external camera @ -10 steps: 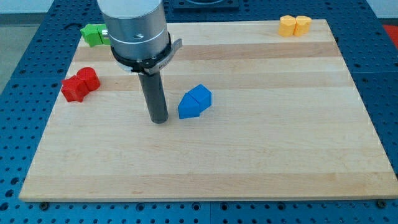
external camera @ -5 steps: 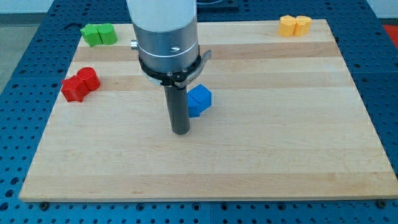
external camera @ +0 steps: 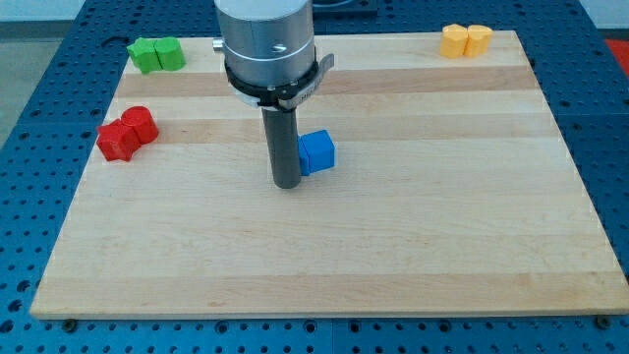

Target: Nudge the blue triangle to up a bit

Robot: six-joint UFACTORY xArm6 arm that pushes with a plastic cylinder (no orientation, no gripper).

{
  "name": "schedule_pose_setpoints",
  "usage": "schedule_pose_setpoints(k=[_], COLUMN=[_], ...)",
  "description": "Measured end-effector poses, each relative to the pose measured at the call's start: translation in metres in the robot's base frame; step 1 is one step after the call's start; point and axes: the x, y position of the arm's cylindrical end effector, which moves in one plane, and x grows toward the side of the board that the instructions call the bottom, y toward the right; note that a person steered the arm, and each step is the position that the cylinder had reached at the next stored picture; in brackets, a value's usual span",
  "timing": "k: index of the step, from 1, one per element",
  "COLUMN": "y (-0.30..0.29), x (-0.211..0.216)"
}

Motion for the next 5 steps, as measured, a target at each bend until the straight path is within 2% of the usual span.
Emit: schedule_pose_setpoints(k=[3, 5], y=[0.000, -0.001], x=[-0.023, -0.009])
